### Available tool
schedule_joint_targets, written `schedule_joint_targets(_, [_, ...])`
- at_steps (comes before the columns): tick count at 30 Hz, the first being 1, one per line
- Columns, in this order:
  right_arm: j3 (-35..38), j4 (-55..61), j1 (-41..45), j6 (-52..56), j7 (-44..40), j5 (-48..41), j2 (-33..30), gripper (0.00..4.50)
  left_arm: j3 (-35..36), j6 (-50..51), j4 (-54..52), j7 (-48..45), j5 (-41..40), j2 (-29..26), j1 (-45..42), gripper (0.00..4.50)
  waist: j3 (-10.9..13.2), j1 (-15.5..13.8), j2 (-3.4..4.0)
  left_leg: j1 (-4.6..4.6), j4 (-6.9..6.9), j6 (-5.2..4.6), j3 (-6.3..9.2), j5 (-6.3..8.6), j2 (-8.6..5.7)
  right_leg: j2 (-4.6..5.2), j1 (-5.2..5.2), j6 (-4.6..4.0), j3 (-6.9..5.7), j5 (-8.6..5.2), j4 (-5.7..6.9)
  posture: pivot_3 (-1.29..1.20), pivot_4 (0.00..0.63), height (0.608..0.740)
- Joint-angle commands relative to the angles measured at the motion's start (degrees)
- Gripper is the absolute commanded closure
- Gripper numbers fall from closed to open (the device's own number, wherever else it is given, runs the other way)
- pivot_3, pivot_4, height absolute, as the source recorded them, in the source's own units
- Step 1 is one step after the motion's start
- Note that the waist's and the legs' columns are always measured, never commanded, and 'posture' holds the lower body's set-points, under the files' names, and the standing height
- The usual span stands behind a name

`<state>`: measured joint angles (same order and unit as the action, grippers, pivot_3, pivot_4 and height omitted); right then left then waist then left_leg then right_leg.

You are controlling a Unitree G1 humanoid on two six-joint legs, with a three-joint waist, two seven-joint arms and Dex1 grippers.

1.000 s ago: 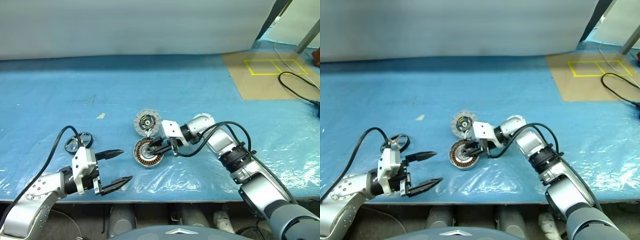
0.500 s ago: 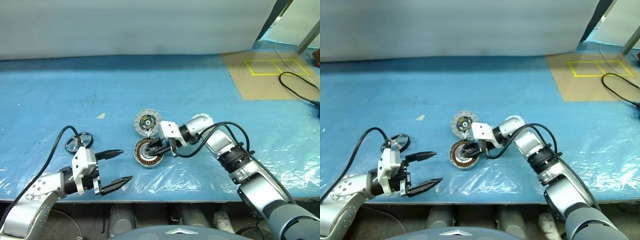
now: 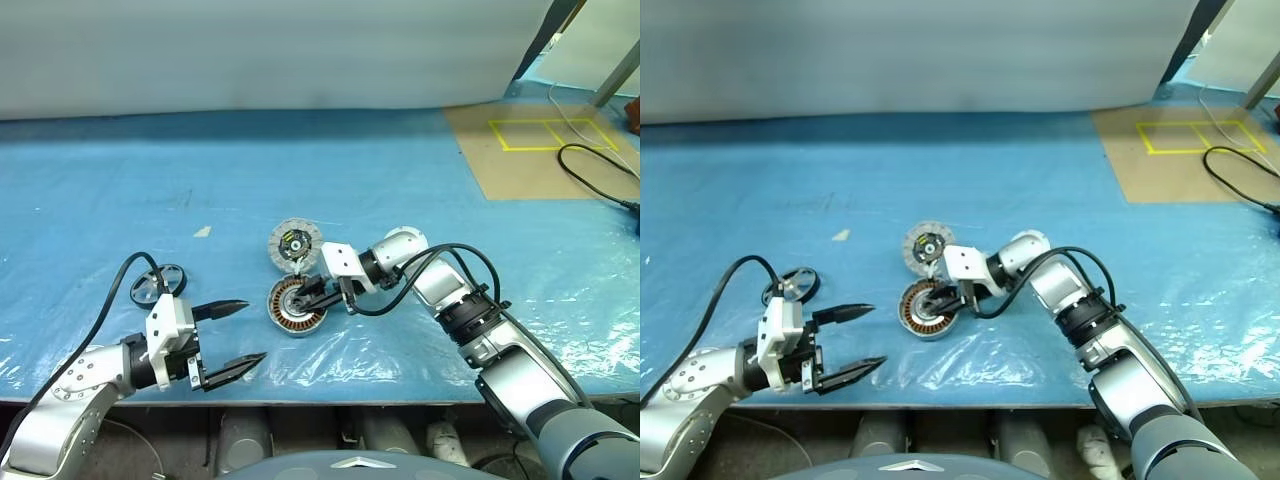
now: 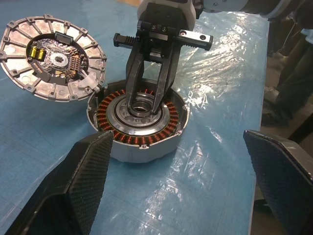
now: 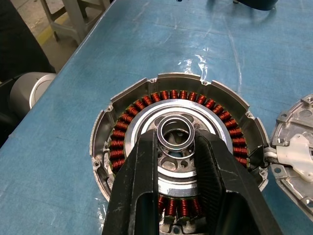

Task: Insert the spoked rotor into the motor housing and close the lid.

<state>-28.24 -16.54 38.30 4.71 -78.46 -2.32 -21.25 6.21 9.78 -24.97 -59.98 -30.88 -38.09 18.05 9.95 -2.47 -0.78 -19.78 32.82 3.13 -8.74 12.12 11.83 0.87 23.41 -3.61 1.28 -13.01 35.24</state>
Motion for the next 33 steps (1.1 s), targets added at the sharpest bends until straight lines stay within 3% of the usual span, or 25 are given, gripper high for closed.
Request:
schedule_joint_targets(1, [1.0, 0.7, 0.5, -0.7, 0.3, -0.3, 0.0, 3.84, -0.1, -0.8, -0.5, -0.1, 0.0, 0.2, -0.2, 0.00, 0.0, 0.0, 0.00, 0.00, 0.00, 0.00, 0.00, 0.00, 0.00, 0.00, 0.00, 0.00, 0.00, 0.00, 0.00, 0.00, 0.150, 0.740])
schedule_joint_targets(33, [0.2, 0.7, 0.1, -0.8, -0.4, -0.3, -0.3, 3.84, -0.1, -1.8, 0.1, -0.4, 0.5, 0.6, 0.4, 0.00, 0.0, 0.0, 0.00, 0.00, 0.00, 0.00, 0.00, 0.00, 0.00, 0.00, 0.00, 0.00, 0.00, 0.00, 0.00, 0.00, 0.150, 0.740])
